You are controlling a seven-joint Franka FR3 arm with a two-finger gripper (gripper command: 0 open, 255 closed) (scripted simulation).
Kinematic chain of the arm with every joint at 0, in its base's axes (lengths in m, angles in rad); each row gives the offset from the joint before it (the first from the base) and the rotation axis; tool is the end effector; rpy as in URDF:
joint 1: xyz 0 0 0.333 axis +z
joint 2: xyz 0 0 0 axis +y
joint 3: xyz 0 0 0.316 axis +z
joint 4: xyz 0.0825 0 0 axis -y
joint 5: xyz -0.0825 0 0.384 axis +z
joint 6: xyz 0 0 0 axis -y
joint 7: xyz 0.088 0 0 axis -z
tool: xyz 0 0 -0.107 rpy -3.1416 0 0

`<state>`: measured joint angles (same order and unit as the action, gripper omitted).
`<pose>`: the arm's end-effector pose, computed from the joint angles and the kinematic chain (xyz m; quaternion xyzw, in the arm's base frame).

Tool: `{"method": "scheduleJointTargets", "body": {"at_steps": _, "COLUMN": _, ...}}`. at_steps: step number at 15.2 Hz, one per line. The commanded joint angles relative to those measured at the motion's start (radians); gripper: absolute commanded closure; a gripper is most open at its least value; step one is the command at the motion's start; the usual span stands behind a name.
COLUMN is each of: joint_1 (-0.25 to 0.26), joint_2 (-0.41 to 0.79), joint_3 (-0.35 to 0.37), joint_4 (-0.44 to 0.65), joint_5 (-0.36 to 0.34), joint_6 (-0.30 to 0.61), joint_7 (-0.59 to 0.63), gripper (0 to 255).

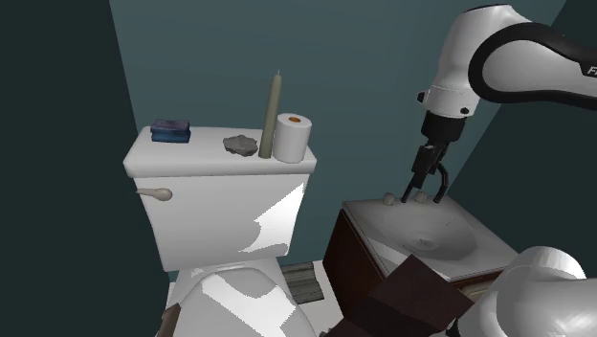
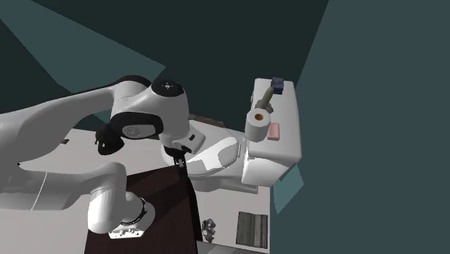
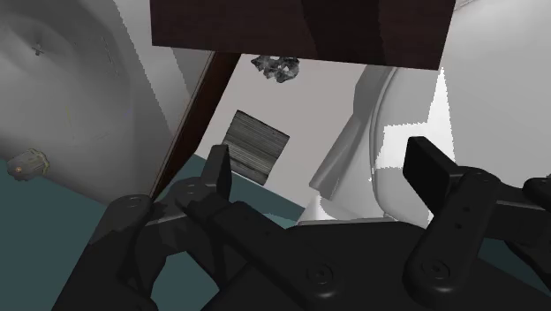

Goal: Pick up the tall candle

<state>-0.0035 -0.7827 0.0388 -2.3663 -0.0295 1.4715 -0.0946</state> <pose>0.2961 0.0104 0.5766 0.9963 0.0578 -0.0572 0.0264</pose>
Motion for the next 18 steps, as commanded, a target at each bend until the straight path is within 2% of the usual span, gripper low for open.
{"method": "scheduleJointTargets", "body": {"at_steps": 1, "joint_1": 0.000, "joint_2": 0.000, "joint_3": 0.000, "joint_4": 0.000, "joint_5": 0.000, "joint_6": 0.000, "joint_7": 0.000, "gripper": 0}}
{"method": "scheduleJointTargets", "body": {"at_steps": 6, "joint_1": -0.008, "joint_2": 0.078, "joint_3": 0.088, "joint_4": 0.036, "joint_5": 0.026, "joint_6": 0.164, "joint_7": 0.140, "gripper": 0}}
{"method": "scheduleJointTargets", "body": {"at_steps": 10, "joint_1": -0.025, "joint_2": 0.154, "joint_3": 0.159, "joint_4": 0.085, "joint_5": 0.020, "joint_6": 0.285, "joint_7": 0.254, "gripper": 0}}
{"method": "scheduleJointTargets", "body": {"at_steps": 14, "joint_1": -0.052, "joint_2": 0.239, "joint_3": 0.231, "joint_4": 0.153, "joint_5": -0.012, "joint_6": 0.390, "joint_7": 0.373, "gripper": 0}}
{"method": "scheduleJointTargets", "body": {"at_steps": 18, "joint_1": -0.091, "joint_2": 0.331, "joint_3": 0.306, "joint_4": 0.241, "joint_5": -0.073, "joint_6": 0.475, "joint_7": 0.501, "gripper": 0}}
